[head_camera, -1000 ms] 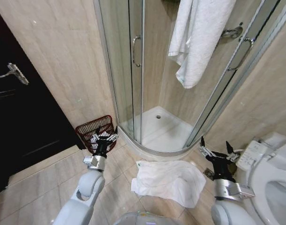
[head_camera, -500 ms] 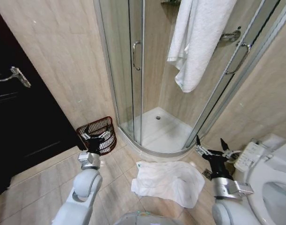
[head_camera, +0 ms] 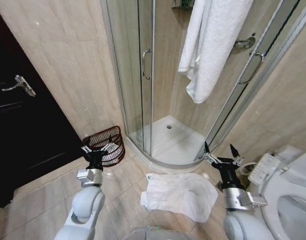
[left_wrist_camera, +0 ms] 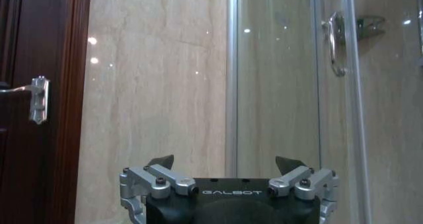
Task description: Discard the used towel into the hamper.
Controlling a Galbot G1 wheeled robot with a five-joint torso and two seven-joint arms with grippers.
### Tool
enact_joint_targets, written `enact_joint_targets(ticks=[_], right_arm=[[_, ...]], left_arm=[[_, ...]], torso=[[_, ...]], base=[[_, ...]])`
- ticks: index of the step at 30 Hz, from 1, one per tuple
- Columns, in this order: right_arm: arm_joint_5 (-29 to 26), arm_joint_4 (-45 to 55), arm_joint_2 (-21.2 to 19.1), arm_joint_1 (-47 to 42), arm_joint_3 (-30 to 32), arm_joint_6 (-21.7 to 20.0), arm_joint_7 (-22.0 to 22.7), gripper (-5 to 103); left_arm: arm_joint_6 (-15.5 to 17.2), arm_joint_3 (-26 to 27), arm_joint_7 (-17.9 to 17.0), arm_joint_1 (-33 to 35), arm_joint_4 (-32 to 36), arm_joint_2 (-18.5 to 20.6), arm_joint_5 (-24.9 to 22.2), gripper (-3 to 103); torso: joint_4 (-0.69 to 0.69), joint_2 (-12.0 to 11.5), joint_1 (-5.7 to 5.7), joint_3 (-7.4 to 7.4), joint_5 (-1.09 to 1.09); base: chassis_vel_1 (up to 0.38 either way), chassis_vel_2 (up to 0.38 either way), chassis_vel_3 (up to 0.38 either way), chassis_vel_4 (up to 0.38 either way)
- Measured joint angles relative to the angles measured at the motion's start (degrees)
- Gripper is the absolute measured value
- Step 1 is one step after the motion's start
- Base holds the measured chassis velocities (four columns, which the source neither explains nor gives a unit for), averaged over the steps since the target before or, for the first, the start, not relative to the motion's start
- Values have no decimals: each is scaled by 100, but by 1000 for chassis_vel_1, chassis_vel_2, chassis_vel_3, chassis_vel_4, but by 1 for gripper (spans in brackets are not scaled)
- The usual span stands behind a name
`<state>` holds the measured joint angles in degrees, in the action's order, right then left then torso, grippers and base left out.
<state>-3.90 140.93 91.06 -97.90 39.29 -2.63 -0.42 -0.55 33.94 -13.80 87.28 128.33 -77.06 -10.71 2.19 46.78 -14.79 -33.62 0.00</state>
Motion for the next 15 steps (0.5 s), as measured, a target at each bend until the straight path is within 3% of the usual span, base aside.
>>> enact_joint_targets(ticks=[7, 15], right_arm=[[-46, 24, -18, -10, 20, -29, 52, 100], [-113, 63, -29, 46, 42, -114, 76, 100]], left_arm=[[-66, 41, 42, 90, 58, 36, -184, 100], [52, 30, -218, 31, 80, 158, -215, 100]], torso=[[0, 179, -74, -107, 0], [0, 378, -161, -220, 0]], base=[[0, 0, 0, 0], [0, 0, 0, 0]])
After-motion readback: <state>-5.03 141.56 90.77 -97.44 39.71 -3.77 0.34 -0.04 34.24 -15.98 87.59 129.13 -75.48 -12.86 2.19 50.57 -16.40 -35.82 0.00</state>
